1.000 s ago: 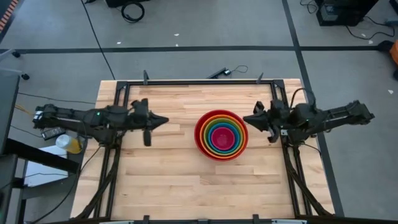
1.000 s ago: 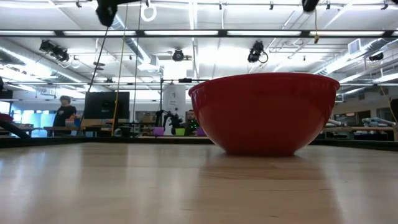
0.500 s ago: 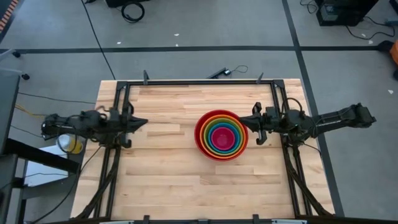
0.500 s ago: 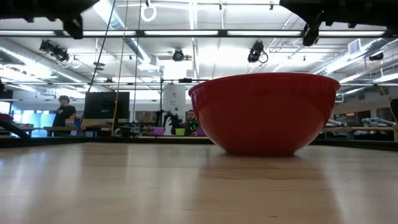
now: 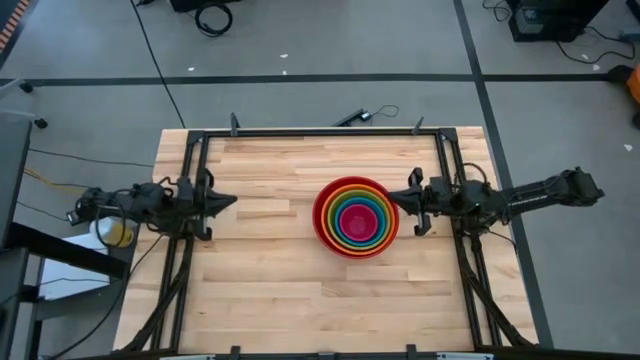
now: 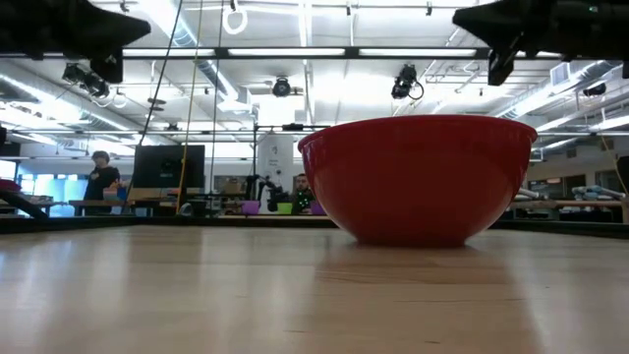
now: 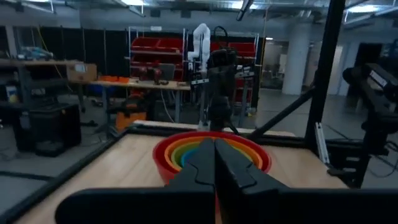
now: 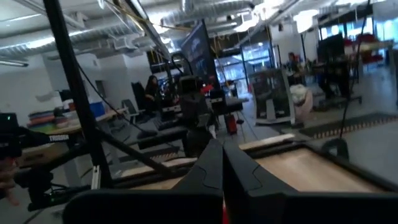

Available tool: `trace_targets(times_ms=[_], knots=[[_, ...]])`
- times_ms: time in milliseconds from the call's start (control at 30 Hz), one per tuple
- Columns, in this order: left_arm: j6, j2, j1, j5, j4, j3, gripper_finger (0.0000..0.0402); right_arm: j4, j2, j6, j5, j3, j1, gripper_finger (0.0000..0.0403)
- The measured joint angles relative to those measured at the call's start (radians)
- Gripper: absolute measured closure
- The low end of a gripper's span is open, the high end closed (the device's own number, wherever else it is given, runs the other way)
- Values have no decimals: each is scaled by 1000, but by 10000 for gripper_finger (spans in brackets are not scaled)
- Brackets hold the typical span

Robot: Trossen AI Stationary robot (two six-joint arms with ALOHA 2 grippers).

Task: Nest bowls inside each other
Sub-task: Return to Home Position

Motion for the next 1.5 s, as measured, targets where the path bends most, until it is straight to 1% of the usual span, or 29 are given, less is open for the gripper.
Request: trace_targets(times_ms=[100,233,300,367,433,533,667,733,933,1033,1100,1200,1367,1500], knots=[[33,0,2,-9,-73,53,401,-97,-100,-29,-2,0,-16,402],[63,-1,2,-18,-222,134,401,-301,-255,-29,19,0,-36,402],[69,0,2,-26,-250,142,401,-365,-307,-31,46,0,-47,402],[74,0,2,-48,-249,136,401,-399,-335,-32,51,-1,-60,402],[73,-1,3,-77,-247,116,401,-398,-350,-25,39,-13,-67,403],[55,0,3,-91,-229,71,401,-383,-356,11,24,-49,-68,403],[29,0,3,-89,-161,27,401,-256,-341,65,17,-112,-68,403],[36,0,3,-89,-126,11,401,-222,-338,76,2,-135,-68,403],[21,0,3,-88,-94,-27,401,-229,-351,68,-32,-138,-69,403],[16,0,3,-87,-11,-51,401,-257,-378,67,-53,-138,-69,403],[14,0,3,-86,14,-50,401,-299,-408,67,-55,-138,-69,403],[14,0,2,-86,-31,-10,401,-340,-459,78,-51,-138,-71,403],[25,0,2,-86,-203,83,401,-393,-544,68,-55,-138,-72,402],[38,0,2,-86,-248,120,401,-496,-608,63,-54,-138,-72,402]])
